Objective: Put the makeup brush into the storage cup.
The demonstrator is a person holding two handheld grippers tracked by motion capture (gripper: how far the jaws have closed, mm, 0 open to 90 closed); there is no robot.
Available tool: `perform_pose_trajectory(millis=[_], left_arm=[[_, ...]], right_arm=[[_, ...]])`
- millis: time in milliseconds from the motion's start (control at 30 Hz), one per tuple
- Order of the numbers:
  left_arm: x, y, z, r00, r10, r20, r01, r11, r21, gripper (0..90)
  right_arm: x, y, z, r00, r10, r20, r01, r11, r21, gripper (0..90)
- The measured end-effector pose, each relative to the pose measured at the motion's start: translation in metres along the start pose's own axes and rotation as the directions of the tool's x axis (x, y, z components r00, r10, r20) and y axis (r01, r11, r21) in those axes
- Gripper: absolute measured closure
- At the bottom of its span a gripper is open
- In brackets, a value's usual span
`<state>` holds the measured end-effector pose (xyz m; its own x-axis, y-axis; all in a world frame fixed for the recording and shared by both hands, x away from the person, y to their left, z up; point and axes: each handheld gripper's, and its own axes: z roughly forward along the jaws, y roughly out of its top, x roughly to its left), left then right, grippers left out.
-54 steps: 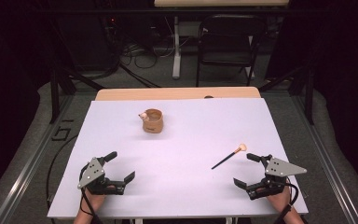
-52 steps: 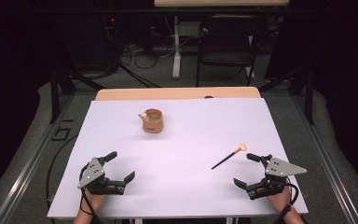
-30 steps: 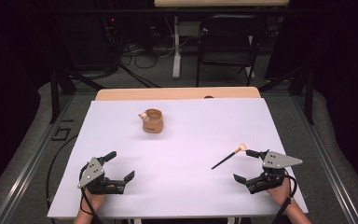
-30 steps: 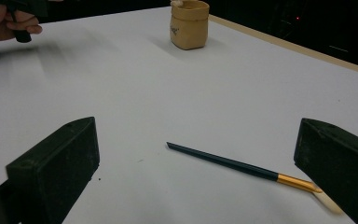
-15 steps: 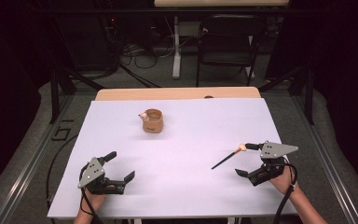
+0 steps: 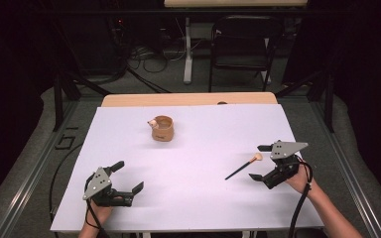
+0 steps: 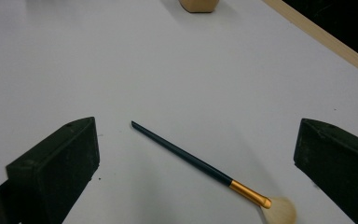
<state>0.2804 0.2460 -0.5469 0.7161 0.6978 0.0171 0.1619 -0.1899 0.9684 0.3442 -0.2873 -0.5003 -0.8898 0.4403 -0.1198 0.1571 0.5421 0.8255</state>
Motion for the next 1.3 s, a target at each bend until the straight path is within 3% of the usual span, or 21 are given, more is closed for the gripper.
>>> perform_pose_trajectory(millis=[567, 833, 867, 967, 1000, 1100, 1200, 1267, 1300], left_arm=[[0.000, 0.000, 0.000, 1.0000, 0.002, 0.001, -0.002, 1.0000, 0.000, 0.0], [0.000, 0.000, 0.000, 1.0000, 0.004, 0.002, -0.004, 1.0000, 0.002, 0.0], [0.000, 0.000, 0.000, 1.0000, 0.004, 0.003, -0.004, 1.0000, 0.001, 0.0], [0.000, 0.000, 0.000, 1.0000, 0.004, 0.002, -0.004, 1.0000, 0.000, 0.0], [0.000, 0.000, 0.000, 1.0000, 0.005, 0.002, -0.005, 1.0000, 0.000, 0.0], [0.000, 0.000, 0.000, 1.0000, 0.004, 0.002, -0.004, 1.0000, -0.001, 0.0], [0.000, 0.000, -0.001, 1.0000, 0.004, -0.001, -0.004, 1.0000, -0.001, 0.0], [0.000, 0.000, 0.000, 1.0000, 0.005, 0.003, -0.005, 1.0000, -0.001, 0.0], [0.000, 0.000, 0.000, 1.0000, 0.004, 0.002, -0.004, 1.0000, -0.001, 0.0]], right_arm=[[-0.016, 0.016, 0.010, 0.9946, -0.093, -0.046, 0.097, 0.990, 0.098, 0.0], [-0.024, 0.026, 0.013, 0.9878, -0.142, -0.064, 0.151, 0.976, 0.157, 0.0], [-0.026, 0.030, 0.014, 0.9846, -0.157, -0.077, 0.169, 0.969, 0.180, 0.0], [-0.028, 0.034, 0.015, 0.9819, -0.169, -0.085, 0.183, 0.965, 0.190, 0.0], [-0.031, 0.037, 0.016, 0.9777, -0.186, -0.098, 0.203, 0.957, 0.210, 0.0], [-0.032, 0.040, 0.018, 0.9736, -0.201, -0.108, 0.221, 0.949, 0.224, 0.0], [-0.035, 0.045, 0.021, 0.9656, -0.227, -0.128, 0.252, 0.935, 0.251, 0.0], [-0.035, 0.047, 0.024, 0.9596, -0.240, -0.146, 0.273, 0.919, 0.284, 0.0], [-0.035, 0.047, 0.024, 0.9596, -0.240, -0.146, 0.273, 0.919, 0.284, 0.0]])
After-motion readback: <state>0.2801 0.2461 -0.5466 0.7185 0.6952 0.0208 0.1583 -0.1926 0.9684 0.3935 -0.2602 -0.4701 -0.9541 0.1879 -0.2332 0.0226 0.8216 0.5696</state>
